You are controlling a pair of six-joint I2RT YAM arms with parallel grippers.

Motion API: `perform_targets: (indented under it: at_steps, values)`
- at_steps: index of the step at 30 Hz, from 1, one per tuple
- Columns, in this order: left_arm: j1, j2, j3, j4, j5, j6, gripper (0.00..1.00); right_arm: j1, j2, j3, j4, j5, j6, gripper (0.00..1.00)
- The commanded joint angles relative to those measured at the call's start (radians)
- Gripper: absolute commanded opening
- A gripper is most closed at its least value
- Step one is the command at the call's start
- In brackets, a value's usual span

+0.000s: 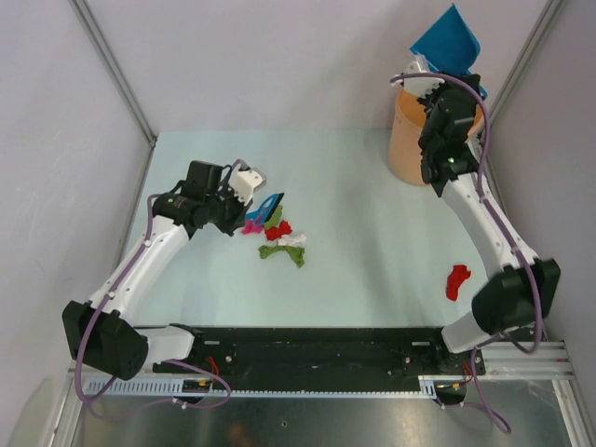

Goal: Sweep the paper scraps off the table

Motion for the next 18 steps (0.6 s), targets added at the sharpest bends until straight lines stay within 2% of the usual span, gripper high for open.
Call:
perform_targets:
  at_steps: [1, 2, 4, 7, 9, 10, 13, 14, 18]
  values:
    - [0.003, 0.004, 0.026, 0.014, 0.067, -0.016, 0.0, 0.113, -0.179, 0.047, -0.37, -0.039, 0.521, 0.0]
    - [0.003, 0.005, 0.021, 0.014, 0.073, -0.018, 0.0, 0.154, -0.194, 0.031, -0.469, -0.045, 0.663, 0.0]
    - [0.003, 0.006, 0.009, 0.013, 0.082, -0.021, 0.0, 0.208, -0.239, -0.012, -0.591, -0.064, 0.84, 0.0]
    - [0.005, -0.003, -0.024, 0.013, 0.079, -0.019, 0.0, 0.303, -0.28, -0.055, -0.711, -0.124, 0.989, 0.0]
    - [0.003, -0.014, -0.048, 0.01, 0.058, -0.005, 0.0, 0.357, -0.28, -0.059, -0.87, -0.188, 1.155, 0.0]
    - [0.003, -0.028, -0.073, 0.008, 0.042, 0.001, 0.0, 0.374, -0.276, -0.059, -0.986, -0.219, 1.201, 0.0]
    - [0.007, -0.045, -0.12, -0.002, -0.047, 0.018, 0.0, 0.429, -0.251, -0.072, -1.155, -0.374, 1.338, 0.0]
    - [0.005, -0.048, -0.129, -0.015, -0.065, 0.018, 0.0, 0.449, -0.245, -0.084, -1.242, -0.391, 1.37, 0.0]
    - [0.007, -0.054, -0.161, -0.064, -0.108, 0.019, 0.0, 0.643, -0.223, -0.189, -1.401, -0.401, 1.531, 0.0]
